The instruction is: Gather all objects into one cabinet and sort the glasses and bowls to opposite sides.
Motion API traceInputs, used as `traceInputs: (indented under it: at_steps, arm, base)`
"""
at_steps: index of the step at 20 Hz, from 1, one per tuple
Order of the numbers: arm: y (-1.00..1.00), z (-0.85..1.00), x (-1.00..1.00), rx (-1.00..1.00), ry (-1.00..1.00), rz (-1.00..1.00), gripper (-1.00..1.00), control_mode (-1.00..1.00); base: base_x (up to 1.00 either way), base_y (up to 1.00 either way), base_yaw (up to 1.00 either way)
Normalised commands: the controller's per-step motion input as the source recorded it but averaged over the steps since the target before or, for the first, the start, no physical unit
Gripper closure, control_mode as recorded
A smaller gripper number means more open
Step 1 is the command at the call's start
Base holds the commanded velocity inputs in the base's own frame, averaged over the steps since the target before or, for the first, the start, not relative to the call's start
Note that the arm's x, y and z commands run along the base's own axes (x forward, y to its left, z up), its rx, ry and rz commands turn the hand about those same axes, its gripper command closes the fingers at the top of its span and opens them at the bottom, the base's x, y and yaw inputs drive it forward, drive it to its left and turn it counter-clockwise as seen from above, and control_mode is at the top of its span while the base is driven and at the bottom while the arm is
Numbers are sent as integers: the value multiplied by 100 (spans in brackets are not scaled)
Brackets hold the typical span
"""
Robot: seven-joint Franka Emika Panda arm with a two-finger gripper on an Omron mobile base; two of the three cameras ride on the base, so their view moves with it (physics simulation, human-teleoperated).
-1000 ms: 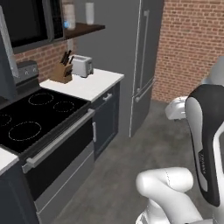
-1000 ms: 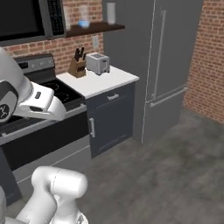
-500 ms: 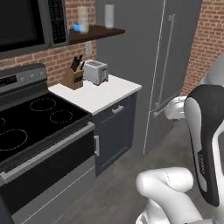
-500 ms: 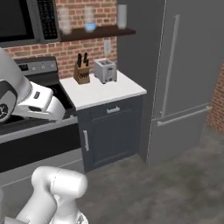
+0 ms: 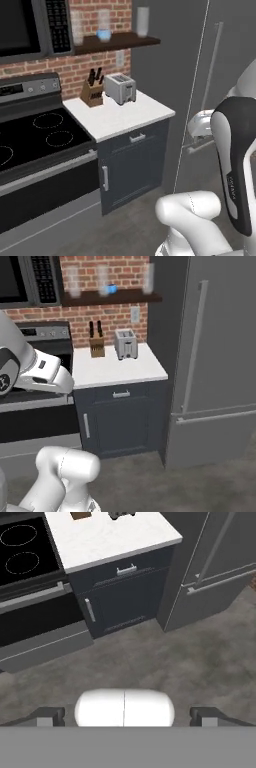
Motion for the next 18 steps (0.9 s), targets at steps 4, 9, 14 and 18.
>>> traceInputs:
  at_steps: [4, 9, 14, 18]
  arm:
    - [0, 0, 0, 0, 0, 0, -100, 100]
    - [0, 0, 0, 0, 0, 0, -100, 100]
    - [0, 0, 0, 0, 0, 0, -100, 100]
    - [0, 0, 0, 0, 0, 0, -100, 100]
  base:
    - [48, -87, 38]
    - [41, -83, 40]
    - [29, -60, 43]
    - [34, -34, 32]
